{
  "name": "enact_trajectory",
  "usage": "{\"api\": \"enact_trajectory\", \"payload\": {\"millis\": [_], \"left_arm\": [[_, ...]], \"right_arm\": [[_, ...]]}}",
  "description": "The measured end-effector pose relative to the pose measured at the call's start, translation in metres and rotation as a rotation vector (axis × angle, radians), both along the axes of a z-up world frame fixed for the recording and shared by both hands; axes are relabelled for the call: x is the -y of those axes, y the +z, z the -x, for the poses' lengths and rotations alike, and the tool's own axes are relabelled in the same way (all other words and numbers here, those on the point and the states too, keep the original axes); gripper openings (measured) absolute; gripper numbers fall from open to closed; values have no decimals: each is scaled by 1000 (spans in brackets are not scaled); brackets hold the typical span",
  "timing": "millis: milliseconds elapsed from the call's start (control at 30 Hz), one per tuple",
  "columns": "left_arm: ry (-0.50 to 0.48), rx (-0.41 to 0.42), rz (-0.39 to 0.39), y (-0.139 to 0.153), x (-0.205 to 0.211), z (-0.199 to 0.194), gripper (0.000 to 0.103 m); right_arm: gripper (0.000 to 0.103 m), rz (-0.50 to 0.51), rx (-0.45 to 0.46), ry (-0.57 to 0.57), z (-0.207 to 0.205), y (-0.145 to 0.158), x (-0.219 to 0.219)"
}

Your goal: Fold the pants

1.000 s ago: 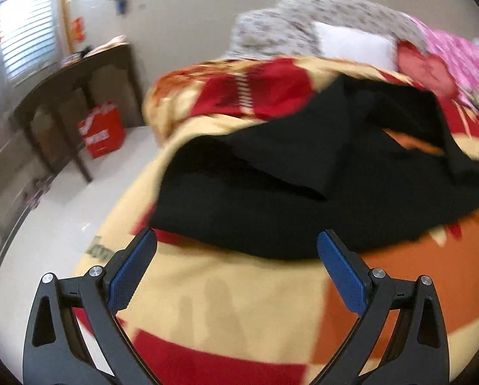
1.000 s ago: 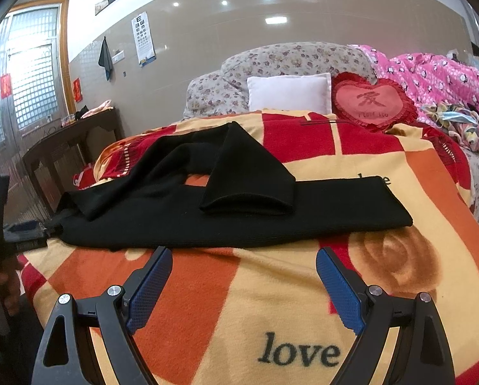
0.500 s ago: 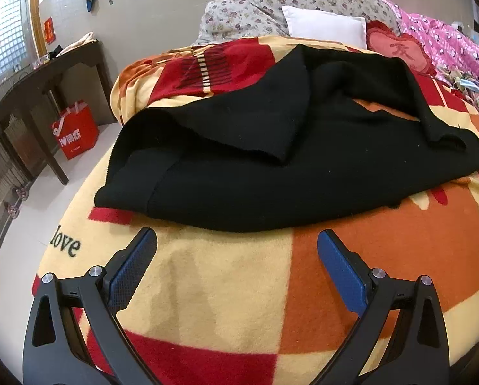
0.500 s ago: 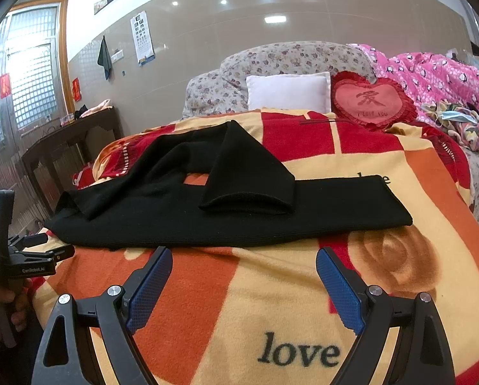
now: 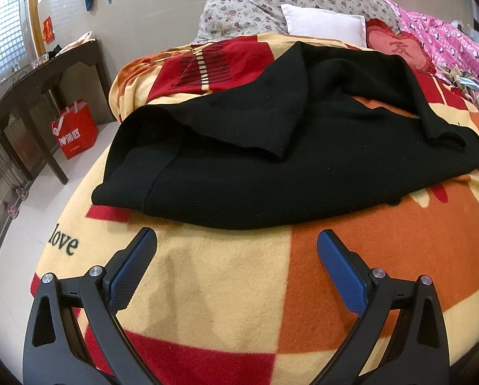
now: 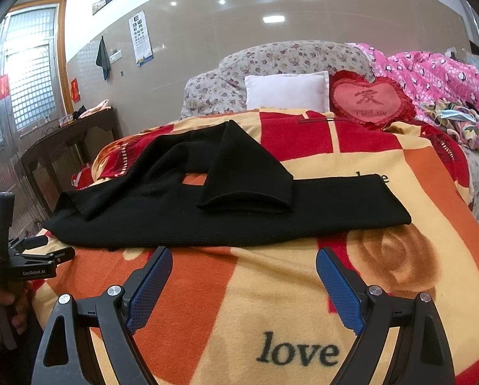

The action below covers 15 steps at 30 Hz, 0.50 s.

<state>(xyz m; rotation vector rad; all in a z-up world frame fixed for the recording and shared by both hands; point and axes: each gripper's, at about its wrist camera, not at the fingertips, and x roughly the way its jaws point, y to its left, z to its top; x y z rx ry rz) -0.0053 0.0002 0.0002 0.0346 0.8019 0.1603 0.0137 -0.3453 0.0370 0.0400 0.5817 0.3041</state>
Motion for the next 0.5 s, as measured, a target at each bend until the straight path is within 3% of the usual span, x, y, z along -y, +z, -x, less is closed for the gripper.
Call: {"api": "enact_trajectory", "payload": {"millis": [267, 433, 500], "left_arm": [[1, -2, 6, -1, 0, 1, 101], [2, -3, 8, -1, -1, 1, 101], [2, -3, 9, -1, 0, 1, 101]], "right_arm": [[90, 9, 13, -8, 2, 2, 0], [90, 120, 142, -4, 21, 13, -15], [90, 120, 156, 5, 23, 14, -16]]}}
